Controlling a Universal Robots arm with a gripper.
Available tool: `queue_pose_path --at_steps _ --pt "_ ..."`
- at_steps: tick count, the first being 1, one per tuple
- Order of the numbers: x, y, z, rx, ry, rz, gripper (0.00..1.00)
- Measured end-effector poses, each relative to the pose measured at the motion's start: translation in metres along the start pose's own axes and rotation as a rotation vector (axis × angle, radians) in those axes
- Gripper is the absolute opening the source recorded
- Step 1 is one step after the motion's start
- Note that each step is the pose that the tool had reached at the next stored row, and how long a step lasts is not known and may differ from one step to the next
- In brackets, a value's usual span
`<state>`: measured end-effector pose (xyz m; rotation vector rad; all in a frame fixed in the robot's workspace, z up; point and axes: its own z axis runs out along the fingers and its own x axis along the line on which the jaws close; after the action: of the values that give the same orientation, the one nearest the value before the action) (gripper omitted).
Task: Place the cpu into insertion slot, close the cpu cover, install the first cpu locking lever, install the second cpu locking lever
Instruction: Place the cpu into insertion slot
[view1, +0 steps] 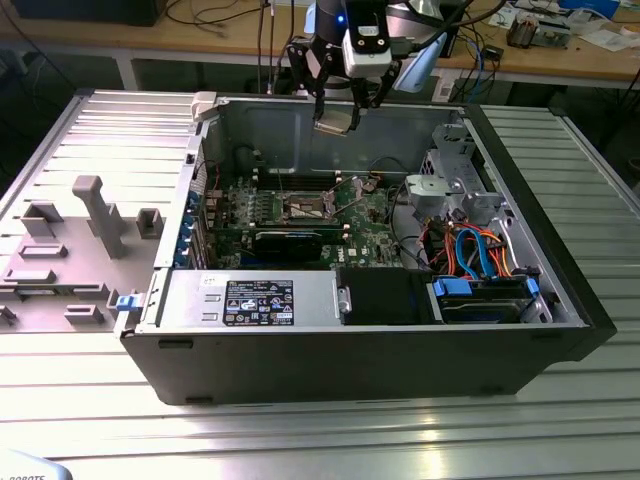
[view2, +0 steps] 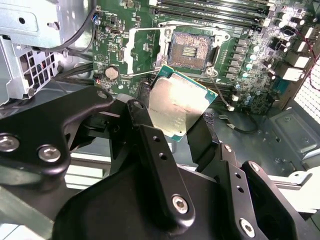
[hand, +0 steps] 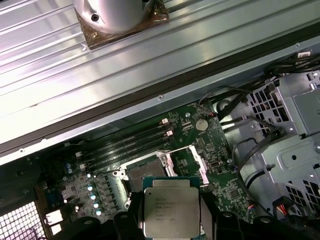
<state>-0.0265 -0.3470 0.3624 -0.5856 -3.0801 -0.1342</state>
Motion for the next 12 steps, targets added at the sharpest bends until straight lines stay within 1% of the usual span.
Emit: queue_pose_path --at_steps 5,12 --pt "0.0002 -0.0005 0.0000 -0.0005 -0.0022 0.026 0.54" --pt "0.0003 -0.0006 0.0001 -0.0007 -0.0042 0.048 0.54"
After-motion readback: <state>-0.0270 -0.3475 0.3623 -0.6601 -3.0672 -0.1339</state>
